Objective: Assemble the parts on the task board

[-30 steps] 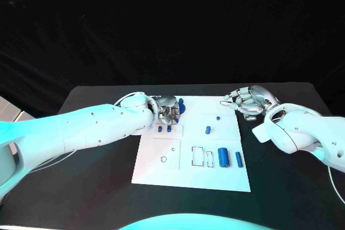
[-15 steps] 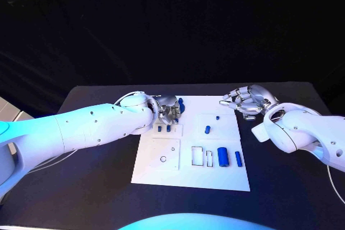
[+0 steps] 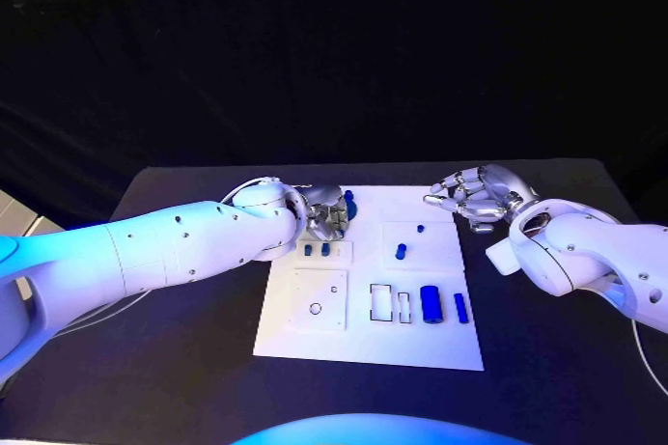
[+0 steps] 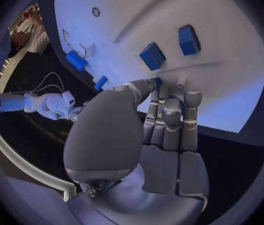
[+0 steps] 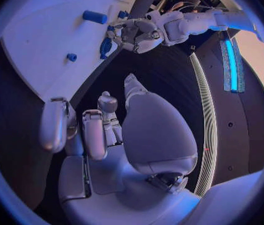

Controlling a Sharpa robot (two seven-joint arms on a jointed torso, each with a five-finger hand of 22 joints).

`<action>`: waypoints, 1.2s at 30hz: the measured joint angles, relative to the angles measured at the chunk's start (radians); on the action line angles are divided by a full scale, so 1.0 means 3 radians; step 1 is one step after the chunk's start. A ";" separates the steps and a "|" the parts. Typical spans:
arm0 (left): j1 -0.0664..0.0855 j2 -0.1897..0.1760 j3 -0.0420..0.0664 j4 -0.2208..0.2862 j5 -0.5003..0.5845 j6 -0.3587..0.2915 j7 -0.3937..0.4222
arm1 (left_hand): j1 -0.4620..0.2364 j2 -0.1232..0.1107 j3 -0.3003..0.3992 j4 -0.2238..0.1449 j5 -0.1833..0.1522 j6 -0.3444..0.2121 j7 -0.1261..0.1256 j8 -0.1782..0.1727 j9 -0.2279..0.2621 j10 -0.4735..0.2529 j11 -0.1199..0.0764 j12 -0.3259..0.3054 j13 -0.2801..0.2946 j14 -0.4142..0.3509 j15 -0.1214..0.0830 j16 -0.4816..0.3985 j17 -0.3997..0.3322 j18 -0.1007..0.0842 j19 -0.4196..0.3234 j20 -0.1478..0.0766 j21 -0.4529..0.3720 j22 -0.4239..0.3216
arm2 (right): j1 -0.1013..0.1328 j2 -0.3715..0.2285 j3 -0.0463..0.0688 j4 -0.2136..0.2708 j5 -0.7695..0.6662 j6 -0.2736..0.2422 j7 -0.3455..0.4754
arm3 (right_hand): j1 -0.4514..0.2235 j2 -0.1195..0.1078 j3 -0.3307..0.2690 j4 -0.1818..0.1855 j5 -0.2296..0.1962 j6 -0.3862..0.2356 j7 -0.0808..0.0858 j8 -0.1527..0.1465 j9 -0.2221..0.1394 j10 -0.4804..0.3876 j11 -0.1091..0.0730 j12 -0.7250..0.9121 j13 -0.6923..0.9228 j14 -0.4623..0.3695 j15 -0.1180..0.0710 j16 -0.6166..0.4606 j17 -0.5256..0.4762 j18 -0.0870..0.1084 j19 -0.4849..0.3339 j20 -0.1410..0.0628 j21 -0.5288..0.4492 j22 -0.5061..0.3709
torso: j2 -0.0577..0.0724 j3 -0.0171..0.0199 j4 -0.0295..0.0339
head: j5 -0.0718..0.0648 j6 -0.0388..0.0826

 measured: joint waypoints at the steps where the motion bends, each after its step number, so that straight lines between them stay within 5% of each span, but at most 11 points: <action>1: 0.0000 0.0004 0.0000 -0.0006 -0.0001 0.0000 -0.0001 | 0.0000 0.0031 0.0002 -0.0020 0.0000 0.0032 -0.0010 0.0010 0.0008 0.0026 -0.0012 0.0000 0.0007 0.0024 -0.0009 0.0007 0.0023 0.0000 0.0027 -0.0006 0.0022 0.0024 | 0.0000 0.0000 0.0000 0.0000 0.0000 0.0000 0.0000 | 0.0000 0.0000 0.0000 0.0000 0.0000 0.0000 0.0000 0.0000 0.0000 0.0000 0.0000 0.0000 0.0000 0.0000 0.0000 0.0000 0.0000 0.0000 0.0000 0.0000 0.0000 0.0000 | 0.0000 0.0000 0.0000 | 0.0000 -0.0001; 5: 0.0000 0.0025 0.0000 -0.0037 -0.0003 0.0001 -0.0002 | -0.0037 0.0088 0.0000 -0.0025 0.0000 0.0084 -0.0029 0.0017 0.0030 0.0076 -0.0028 0.0000 0.0020 0.0056 -0.0022 0.0032 0.0074 0.0000 0.0053 -0.0017 0.0053 0.0065 | 0.0000 0.0006 0.0000 0.0001 -0.0001 0.0000 0.0000 | 0.0000 0.0000 0.0000 0.0000 0.0000 0.0000 0.0000 0.0000 0.0000 0.0000 0.0000 0.0000 0.0003 0.0000 0.0000 0.0000 0.0000 0.0000 0.0000 0.0000 0.0000 0.0000 | -0.0001 0.0001 -0.0001 | -0.0001 -0.0003; 23: -0.0035 -0.0030 0.0004 -0.0036 0.0050 -0.0090 0.0081 | -0.0071 0.0121 0.0001 -0.0053 -0.0003 0.0107 -0.0029 0.0008 0.0052 0.0123 -0.0039 0.0007 0.0031 0.0140 -0.0033 0.0089 0.0193 0.0000 0.0125 -0.0036 0.0101 0.0131 | -0.0001 0.0019 0.0000 -0.0008 -0.0005 0.0016 -0.0012 | 0.0000 0.0000 0.0000 0.0000 0.0000 0.0000 0.0000 0.0000 0.0000 0.0000 0.0000 0.0000 -0.0005 0.0000 0.0000 0.0000 0.0002 0.0000 0.0000 0.0000 -0.0013 -0.0001 | -0.0006 -0.0002 0.0005 | -0.0003 0.0032; 36: -0.0047 -0.0272 0.0134 0.0225 0.0172 -0.0218 0.0215 | -0.0070 0.0121 -0.0001 -0.0091 -0.0006 0.0146 -0.0040 0.0004 0.0068 0.0165 -0.0058 -0.0007 0.0036 0.0176 -0.0045 0.0101 0.0226 0.0001 0.0141 -0.0045 0.0126 0.0154 | -0.0003 0.0019 0.0000 -0.0015 -0.0006 0.0008 -0.0012 | 0.0000 0.0000 0.0000 0.0000 0.0000 0.0000 0.0000 0.0000 0.0000 0.0000 0.0000 0.0000 -0.0011 0.0000 0.0000 -0.0013 0.0002 0.0000 0.0000 0.0000 -0.0013 -0.0001 | -0.0003 -0.0001 0.0003 | -0.0002 0.0051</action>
